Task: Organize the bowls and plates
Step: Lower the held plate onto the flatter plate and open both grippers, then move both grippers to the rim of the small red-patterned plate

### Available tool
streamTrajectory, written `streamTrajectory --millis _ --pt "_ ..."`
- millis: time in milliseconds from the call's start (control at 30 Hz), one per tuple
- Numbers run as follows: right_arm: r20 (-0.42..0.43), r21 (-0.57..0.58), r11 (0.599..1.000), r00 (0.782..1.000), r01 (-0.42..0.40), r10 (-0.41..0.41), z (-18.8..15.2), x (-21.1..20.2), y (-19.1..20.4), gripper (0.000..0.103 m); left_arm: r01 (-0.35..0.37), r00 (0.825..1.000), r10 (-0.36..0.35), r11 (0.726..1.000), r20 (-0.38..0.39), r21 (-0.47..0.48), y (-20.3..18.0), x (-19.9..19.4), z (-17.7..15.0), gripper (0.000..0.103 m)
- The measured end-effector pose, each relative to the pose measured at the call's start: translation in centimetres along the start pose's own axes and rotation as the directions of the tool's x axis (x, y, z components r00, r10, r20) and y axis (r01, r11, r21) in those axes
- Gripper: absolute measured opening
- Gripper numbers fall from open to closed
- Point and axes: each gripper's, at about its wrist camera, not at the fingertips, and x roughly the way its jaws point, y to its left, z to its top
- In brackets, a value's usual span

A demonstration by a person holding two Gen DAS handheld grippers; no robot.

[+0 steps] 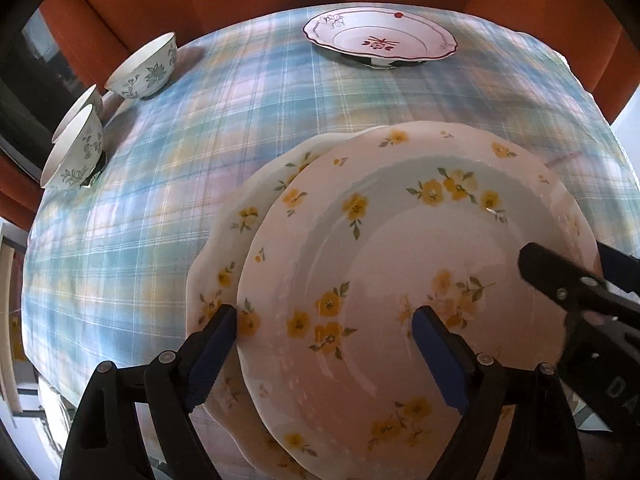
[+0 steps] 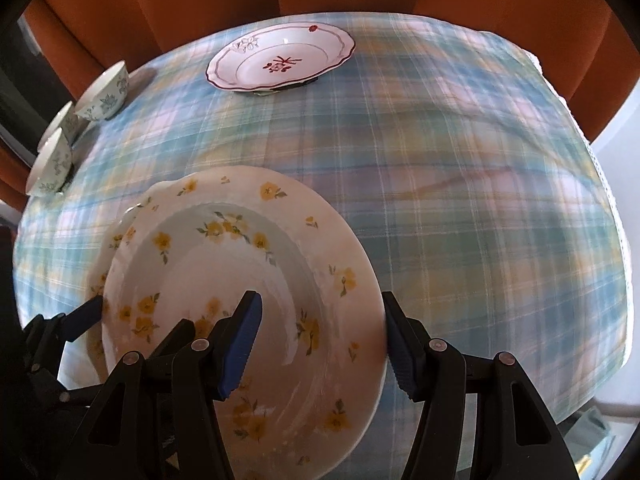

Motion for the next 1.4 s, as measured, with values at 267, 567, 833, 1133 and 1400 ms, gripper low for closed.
streamTrajectory --millis 267,567,833,1133,1400 --pt "0.039 0.003 1.0 0.999 -0.018 0.018 -0.5 -1.4 -0.1 0.058 0.019 0.995 -0.019 1.0 0.098 0.0 0.9 -2.0 -0.1 0.09" --pt "-0.039 -0.054 0.998 0.999 -0.021 0.018 -0.8 0.5 2.1 0.059 -0.027 0.997 0.031 0.998 0.07 -0.054 2.8 -2.6 -2.2 0.09" --pt "-0.038 -0.023 1.0 0.999 -0.003 0.002 -0.9 0.2 2.1 0.061 0.007 0.997 -0.002 0.999 0.082 -0.054 4.0 -3.2 -2.0 0.09" --pt "0.051 0.006 1.0 0.999 -0.005 0.005 -0.5 -2.6 4.4 0.075 0.098 0.989 -0.101 0.995 0.112 0.03 5.6 -3.6 0.0 0.09" --pt "0.098 0.048 0.999 0.995 0.023 -0.028 1.3 -4.2 8.4 0.076 0.199 0.973 -0.209 0.974 0.097 0.104 8.7 -4.0 3.3 0.09"
